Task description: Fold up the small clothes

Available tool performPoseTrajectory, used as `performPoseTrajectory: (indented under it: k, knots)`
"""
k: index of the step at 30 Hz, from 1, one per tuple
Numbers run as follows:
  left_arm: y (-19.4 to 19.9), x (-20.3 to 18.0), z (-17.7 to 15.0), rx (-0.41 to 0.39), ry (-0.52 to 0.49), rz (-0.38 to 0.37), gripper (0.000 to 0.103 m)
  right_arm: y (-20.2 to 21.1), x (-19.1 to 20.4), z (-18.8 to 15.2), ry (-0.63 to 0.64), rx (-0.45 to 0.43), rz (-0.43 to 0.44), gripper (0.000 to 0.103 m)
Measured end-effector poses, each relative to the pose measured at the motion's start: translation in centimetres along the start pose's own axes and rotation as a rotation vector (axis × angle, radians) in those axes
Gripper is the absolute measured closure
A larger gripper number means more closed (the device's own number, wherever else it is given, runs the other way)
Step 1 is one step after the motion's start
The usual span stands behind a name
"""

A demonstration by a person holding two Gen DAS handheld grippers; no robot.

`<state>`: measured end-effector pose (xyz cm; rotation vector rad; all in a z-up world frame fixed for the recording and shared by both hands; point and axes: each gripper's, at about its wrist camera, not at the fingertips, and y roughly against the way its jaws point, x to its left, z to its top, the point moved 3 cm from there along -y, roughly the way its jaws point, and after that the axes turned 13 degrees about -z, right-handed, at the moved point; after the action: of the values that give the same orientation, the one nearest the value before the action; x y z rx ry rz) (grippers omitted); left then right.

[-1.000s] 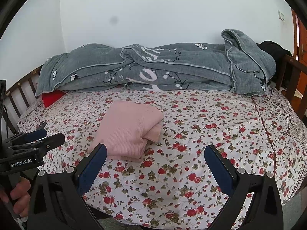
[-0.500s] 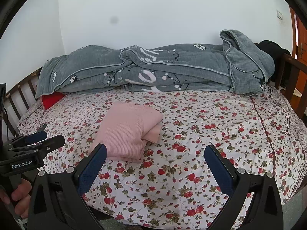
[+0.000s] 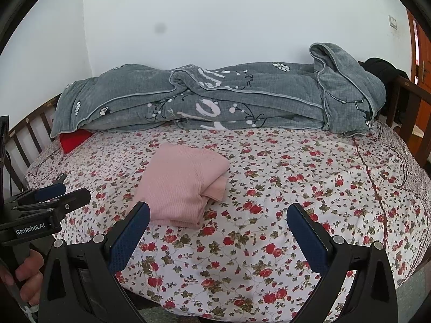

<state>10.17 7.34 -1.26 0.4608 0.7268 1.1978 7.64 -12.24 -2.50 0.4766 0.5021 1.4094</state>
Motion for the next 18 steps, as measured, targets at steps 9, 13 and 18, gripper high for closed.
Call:
performPoseTrajectory:
  k: [9, 13, 18]
  knots:
    - [0.11, 0.08, 0.01, -0.001, 0.0, 0.001, 0.019, 0.23, 0.52, -0.09, -0.008, -0.001, 0.0, 0.003]
    - [0.2, 0.13, 0.04, -0.001, 0.0, 0.002, 0.018, 0.28, 0.56, -0.18, -0.01, -0.003, 0.001, 0.003]
    - [0.18, 0.09, 0.01, -0.002, 0.001, 0.003, 0.018, 0.28, 0.58, -0.17, -0.011, -0.003, 0.001, 0.003]
